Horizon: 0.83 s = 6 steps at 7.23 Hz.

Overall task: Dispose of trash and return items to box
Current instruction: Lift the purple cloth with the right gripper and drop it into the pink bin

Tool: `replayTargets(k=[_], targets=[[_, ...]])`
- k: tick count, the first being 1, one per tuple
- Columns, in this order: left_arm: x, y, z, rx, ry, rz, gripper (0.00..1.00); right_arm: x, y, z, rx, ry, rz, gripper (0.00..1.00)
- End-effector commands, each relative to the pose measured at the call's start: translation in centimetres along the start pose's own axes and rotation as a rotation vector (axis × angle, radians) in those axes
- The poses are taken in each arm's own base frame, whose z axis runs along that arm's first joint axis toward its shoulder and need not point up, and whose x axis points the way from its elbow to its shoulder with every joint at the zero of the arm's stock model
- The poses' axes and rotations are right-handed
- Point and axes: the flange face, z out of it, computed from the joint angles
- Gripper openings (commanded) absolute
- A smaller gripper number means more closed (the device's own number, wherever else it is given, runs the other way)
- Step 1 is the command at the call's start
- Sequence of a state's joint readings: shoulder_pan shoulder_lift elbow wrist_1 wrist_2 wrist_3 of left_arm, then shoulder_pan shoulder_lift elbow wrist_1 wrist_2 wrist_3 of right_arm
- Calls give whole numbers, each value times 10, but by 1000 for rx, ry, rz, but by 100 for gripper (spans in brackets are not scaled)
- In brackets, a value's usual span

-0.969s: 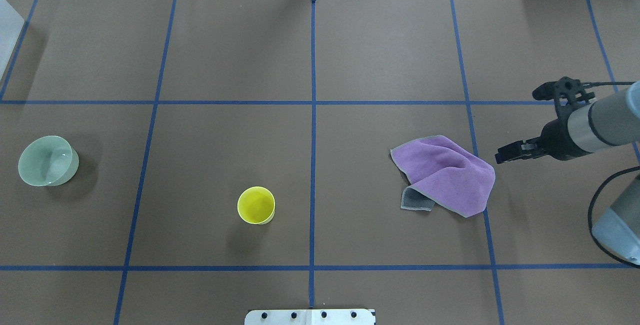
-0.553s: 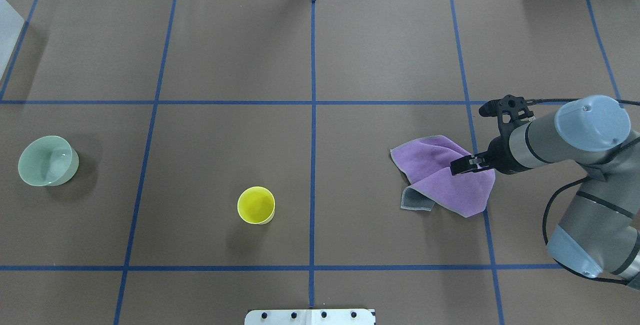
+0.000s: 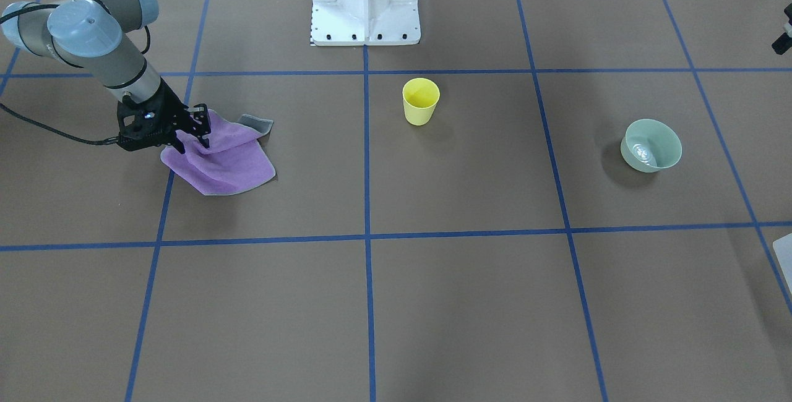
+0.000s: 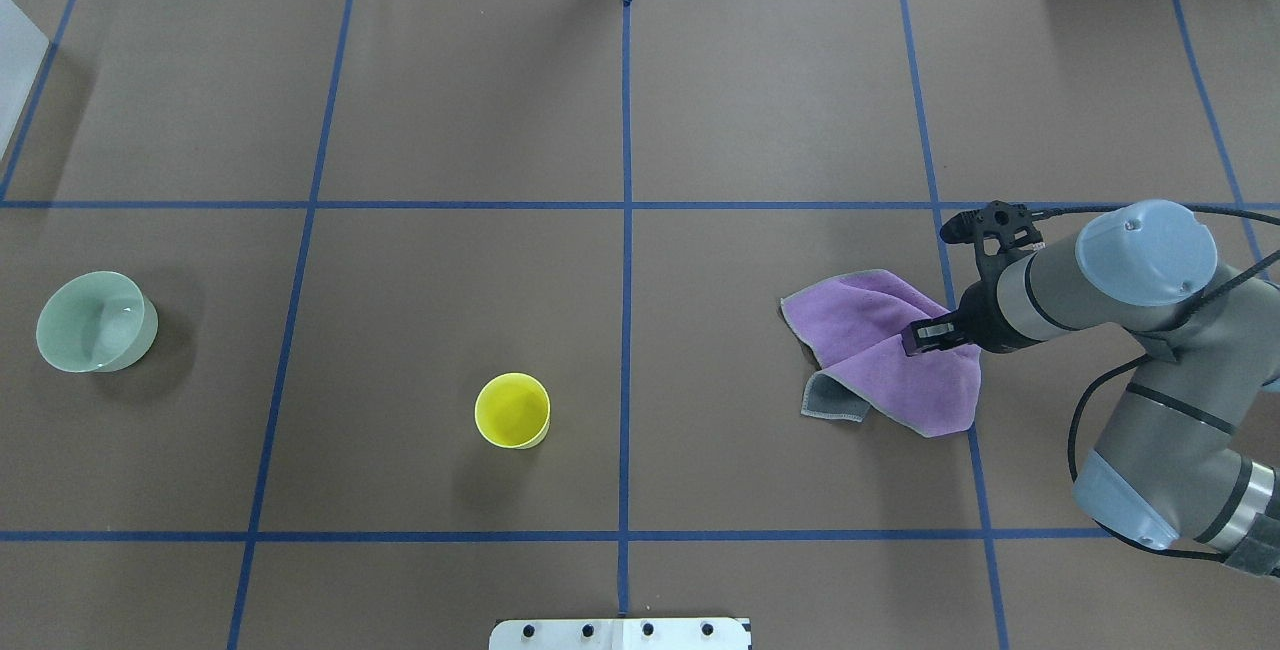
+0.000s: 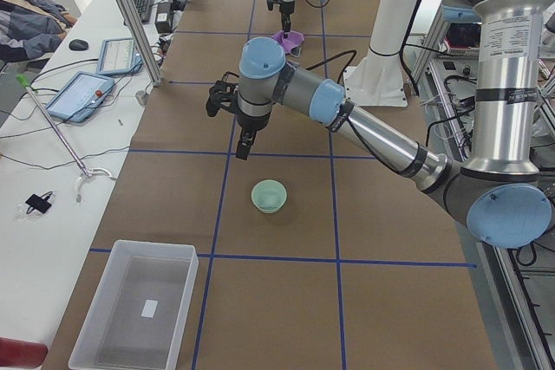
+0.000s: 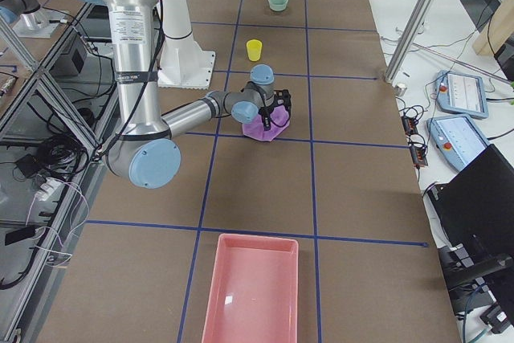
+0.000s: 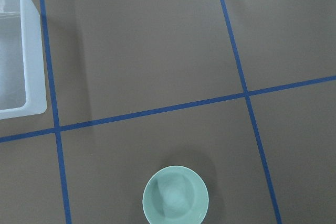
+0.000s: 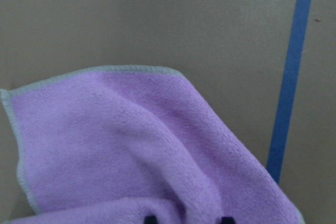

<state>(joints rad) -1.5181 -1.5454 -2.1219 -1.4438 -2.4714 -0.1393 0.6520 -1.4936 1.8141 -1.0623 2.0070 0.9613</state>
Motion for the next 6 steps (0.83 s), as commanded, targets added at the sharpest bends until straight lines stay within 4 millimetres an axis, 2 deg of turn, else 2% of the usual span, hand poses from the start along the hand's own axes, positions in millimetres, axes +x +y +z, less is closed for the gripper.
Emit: replayTargets(k=[1, 2, 3, 4, 5, 6], targets=[[1, 0, -1, 1, 1, -1, 98, 0, 0, -3, -18, -16, 0, 0], [1, 0, -1, 2, 1, -3, 98, 11, -17, -30, -24, -58, 35, 0], [2, 0, -1, 3, 3, -1, 98, 39, -26, -74, -19, -108, 72, 0], [1, 0, -1, 2, 3, -4, 98, 83, -9, -116, 3, -108, 67, 0], [1, 0, -1, 2, 3, -3, 98, 141, 7, -151, 22, -96, 76, 0], [0, 0, 1, 0, 3, -5, 98, 209, 29, -187, 44, -102, 58, 0]])
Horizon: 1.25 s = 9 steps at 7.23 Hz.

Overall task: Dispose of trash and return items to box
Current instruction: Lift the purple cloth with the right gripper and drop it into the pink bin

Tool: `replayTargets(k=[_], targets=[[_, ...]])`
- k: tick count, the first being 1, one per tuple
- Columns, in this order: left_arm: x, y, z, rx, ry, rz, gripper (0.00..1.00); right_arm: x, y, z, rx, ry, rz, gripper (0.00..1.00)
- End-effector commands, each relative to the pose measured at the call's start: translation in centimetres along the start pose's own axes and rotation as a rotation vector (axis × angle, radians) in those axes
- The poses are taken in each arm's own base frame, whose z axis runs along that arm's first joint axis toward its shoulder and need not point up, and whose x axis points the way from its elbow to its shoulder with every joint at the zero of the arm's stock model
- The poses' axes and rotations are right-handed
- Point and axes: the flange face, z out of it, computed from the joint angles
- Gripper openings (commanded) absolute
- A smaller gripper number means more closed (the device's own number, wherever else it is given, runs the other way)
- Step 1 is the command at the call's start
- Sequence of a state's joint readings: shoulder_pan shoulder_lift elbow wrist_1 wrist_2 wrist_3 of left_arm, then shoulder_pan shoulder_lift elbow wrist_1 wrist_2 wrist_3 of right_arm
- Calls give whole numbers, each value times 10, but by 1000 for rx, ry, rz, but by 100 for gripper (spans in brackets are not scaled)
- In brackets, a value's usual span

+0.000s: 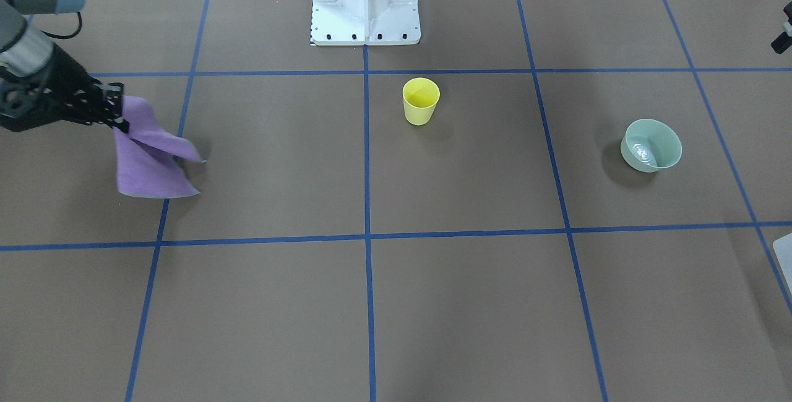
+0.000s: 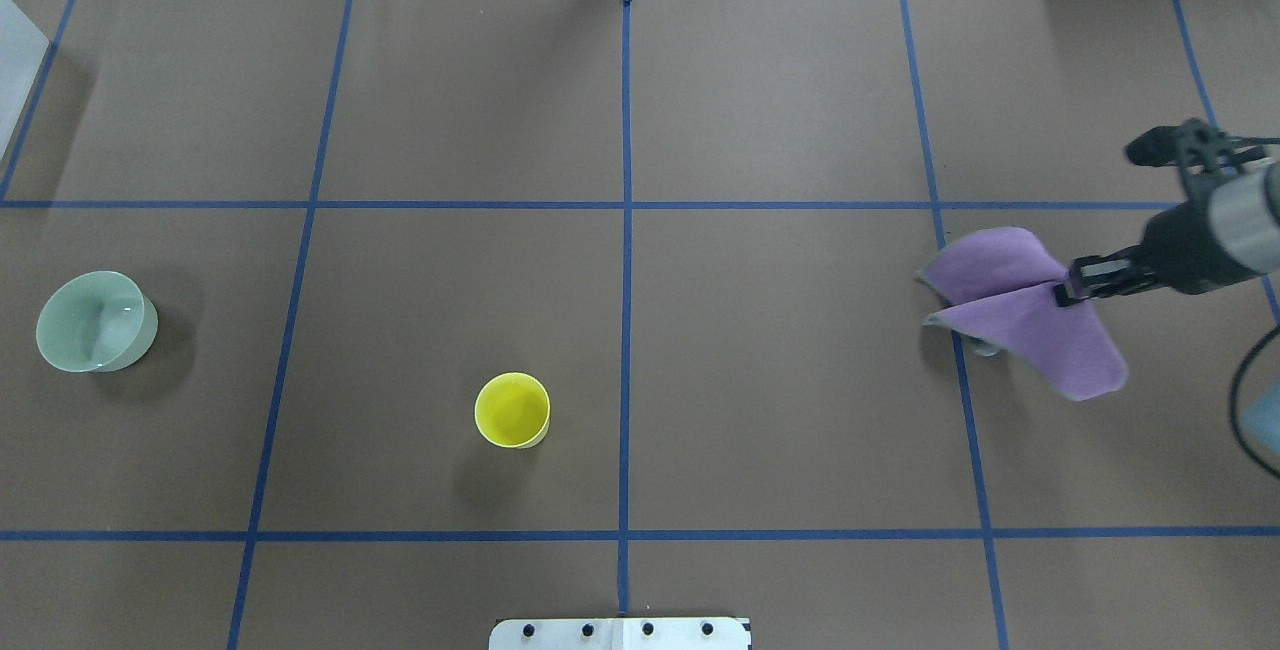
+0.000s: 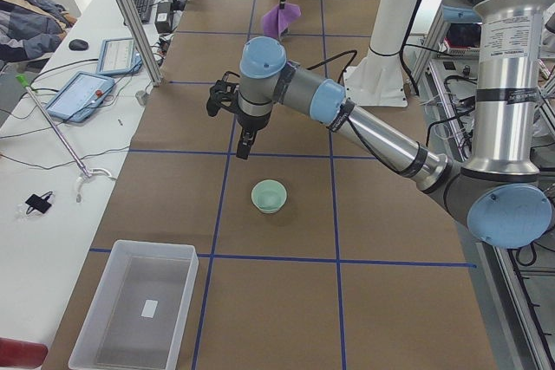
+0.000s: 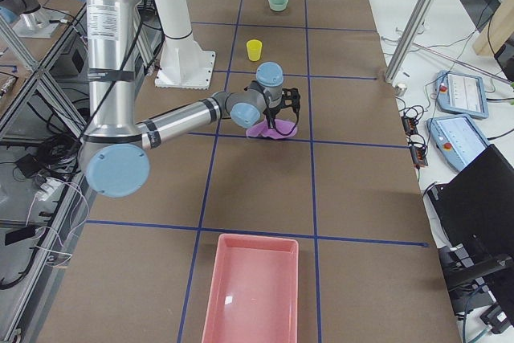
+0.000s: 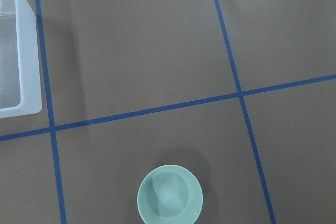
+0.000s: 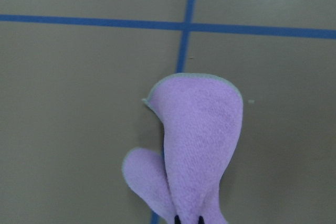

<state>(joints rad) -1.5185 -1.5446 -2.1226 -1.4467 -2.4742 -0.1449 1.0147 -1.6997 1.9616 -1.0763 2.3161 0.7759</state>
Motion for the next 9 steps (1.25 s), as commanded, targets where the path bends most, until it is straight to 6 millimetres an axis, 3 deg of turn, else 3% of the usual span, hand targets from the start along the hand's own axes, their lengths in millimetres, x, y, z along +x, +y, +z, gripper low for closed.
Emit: replayTargets(k=[1, 3, 4, 5, 6, 7, 8, 9], targets=[[-3, -1, 4, -6, 0, -4, 98, 131, 49, -86, 68, 25, -17, 0], [-7, -2, 14, -26, 3, -10, 98, 218, 70, -152, 82, 127, -33, 0], [-6, -3, 15, -29, 4, -5, 98, 249, 65, -182, 38, 186, -80, 0], [-4, -3, 15, -29, 7, -3, 98, 284, 53, -204, -16, 239, -86, 0], [5, -8, 16, -26, 10, -35, 98, 337, 47, -205, -52, 229, -115, 0], [58, -23, 26, -32, 25, -87, 98, 387, 44, -190, -97, 210, -99, 0], [94, -17, 33, -27, -11, -120, 98, 416, 44, -179, -149, 220, -90, 0], [139, -5, 49, -46, -20, -172, 98, 432, 51, -169, -171, 235, -92, 0]])
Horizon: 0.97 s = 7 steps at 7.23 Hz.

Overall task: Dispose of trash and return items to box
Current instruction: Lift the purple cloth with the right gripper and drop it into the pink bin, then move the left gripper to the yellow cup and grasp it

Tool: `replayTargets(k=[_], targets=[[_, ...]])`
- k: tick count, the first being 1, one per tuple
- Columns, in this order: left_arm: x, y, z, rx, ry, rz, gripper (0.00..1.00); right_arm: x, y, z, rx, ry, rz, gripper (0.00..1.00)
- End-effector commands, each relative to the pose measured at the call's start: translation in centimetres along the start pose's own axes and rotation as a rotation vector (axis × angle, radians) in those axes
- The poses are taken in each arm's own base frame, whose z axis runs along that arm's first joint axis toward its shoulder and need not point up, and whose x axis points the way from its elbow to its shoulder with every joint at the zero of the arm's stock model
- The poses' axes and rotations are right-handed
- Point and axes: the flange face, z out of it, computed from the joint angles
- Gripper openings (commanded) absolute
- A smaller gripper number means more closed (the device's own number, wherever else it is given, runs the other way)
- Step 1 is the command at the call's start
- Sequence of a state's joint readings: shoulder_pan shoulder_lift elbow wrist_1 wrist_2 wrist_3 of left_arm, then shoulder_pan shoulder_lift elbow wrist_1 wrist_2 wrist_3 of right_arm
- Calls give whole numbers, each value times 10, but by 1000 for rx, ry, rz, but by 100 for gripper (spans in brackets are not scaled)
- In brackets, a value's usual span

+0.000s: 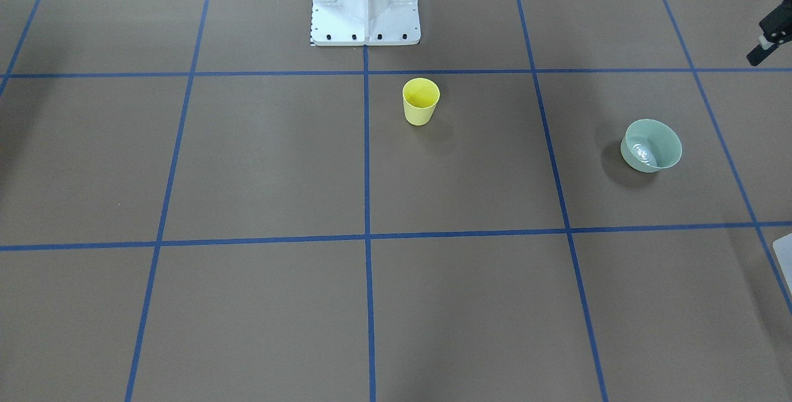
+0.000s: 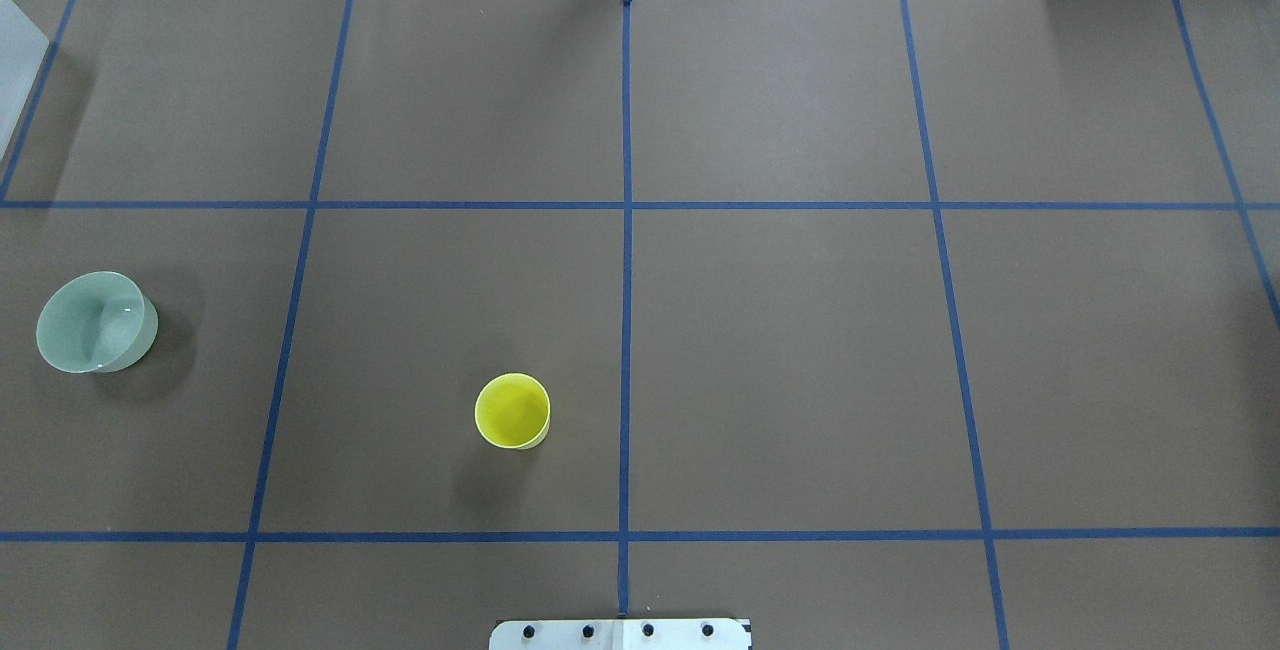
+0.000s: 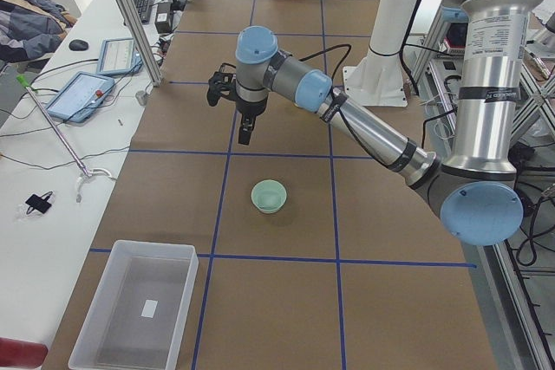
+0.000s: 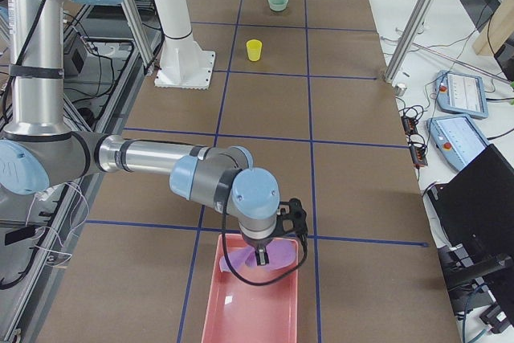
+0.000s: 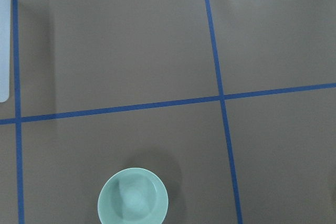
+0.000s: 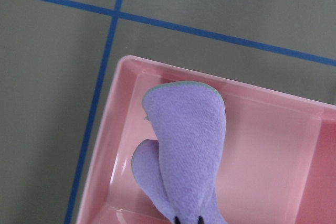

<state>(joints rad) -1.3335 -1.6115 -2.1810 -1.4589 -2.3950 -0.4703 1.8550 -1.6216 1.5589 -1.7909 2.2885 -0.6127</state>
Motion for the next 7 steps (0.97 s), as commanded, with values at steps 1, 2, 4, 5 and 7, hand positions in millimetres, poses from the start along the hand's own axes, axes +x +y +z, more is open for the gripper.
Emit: replayTargets(k=[1, 2, 4, 5, 7], targets=[[98, 42, 39, -36, -34, -70, 98, 34, 15, 32, -52, 4, 5, 39], [140, 72, 66, -90, -31, -11, 98, 38, 25, 41, -50, 2, 21, 99], [212, 113, 110, -118, -38, 12, 98, 37, 23, 39, -41, 2, 21, 100], [257, 139, 140, -54, -81, 85, 94, 36, 23, 38, -38, -2, 21, 100], [315, 138, 150, -42, -16, 137, 91, 36, 21, 37, -36, 0, 19, 100]])
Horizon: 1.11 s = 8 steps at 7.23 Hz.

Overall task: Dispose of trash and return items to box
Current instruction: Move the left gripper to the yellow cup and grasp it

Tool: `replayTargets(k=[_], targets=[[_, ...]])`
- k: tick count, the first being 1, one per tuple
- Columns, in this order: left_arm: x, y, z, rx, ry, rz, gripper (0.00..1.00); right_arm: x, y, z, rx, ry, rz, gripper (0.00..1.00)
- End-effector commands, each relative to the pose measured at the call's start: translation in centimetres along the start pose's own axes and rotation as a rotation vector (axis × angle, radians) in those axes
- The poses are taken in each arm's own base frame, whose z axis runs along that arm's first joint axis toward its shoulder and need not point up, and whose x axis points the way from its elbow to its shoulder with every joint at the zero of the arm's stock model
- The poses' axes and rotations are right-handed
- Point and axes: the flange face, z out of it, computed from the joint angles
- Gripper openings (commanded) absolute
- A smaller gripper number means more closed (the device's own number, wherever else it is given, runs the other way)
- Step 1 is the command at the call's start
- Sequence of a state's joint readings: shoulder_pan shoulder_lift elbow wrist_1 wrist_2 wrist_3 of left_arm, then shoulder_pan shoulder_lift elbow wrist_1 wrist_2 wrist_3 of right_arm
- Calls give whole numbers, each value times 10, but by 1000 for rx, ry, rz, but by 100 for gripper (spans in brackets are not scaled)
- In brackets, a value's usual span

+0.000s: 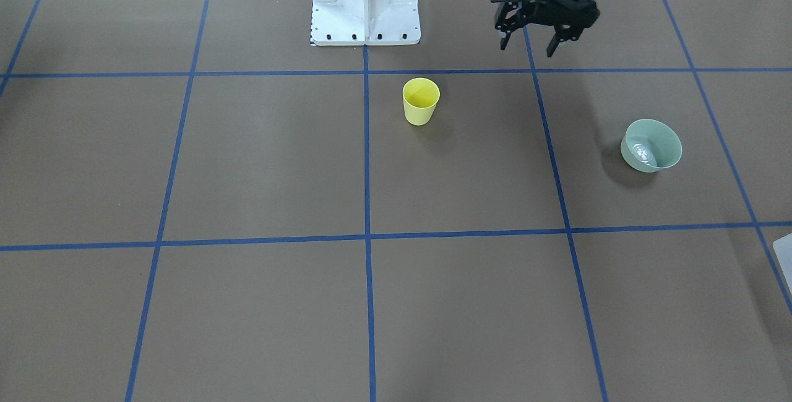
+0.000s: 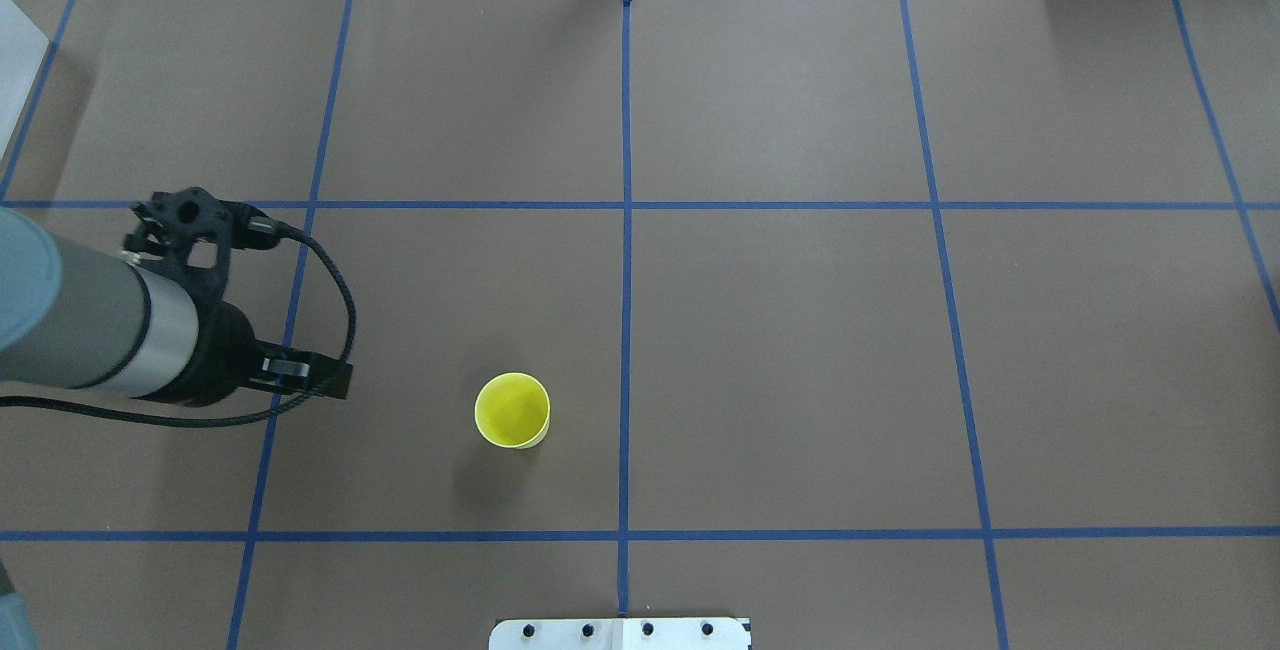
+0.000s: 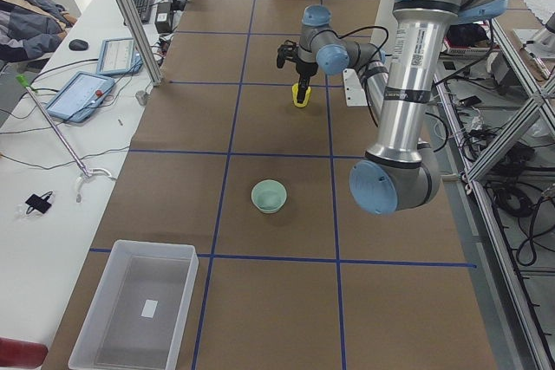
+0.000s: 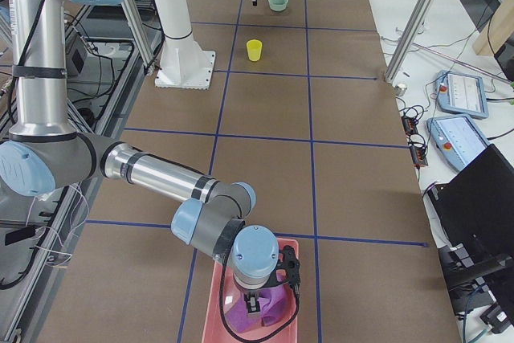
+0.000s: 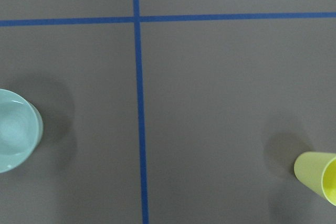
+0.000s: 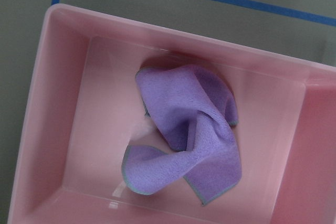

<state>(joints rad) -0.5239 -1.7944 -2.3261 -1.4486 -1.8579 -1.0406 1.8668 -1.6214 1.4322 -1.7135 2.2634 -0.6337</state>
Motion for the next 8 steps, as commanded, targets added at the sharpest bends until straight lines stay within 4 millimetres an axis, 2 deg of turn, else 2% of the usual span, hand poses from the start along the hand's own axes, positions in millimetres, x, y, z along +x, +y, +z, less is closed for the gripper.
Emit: replayTargets(k=[1, 3, 5, 6, 7, 8], targets=[[59, -3, 30, -5, 23, 51, 97, 0, -1, 0, 1, 0, 0, 100], [61, -7, 48, -13, -4, 46, 98, 1, 2, 2, -2, -4, 4, 100], [79, -31, 103, -18, -15, 38, 98, 2, 10, 10, -9, -19, 14, 100], [79, -34, 116, -22, -23, 41, 97, 1, 15, 14, -10, -25, 17, 100], [80, -35, 119, -16, -11, 44, 97, 2, 18, 16, -13, -29, 19, 100], [80, -36, 124, -18, -13, 40, 90, 2, 22, 19, -15, -31, 21, 100]])
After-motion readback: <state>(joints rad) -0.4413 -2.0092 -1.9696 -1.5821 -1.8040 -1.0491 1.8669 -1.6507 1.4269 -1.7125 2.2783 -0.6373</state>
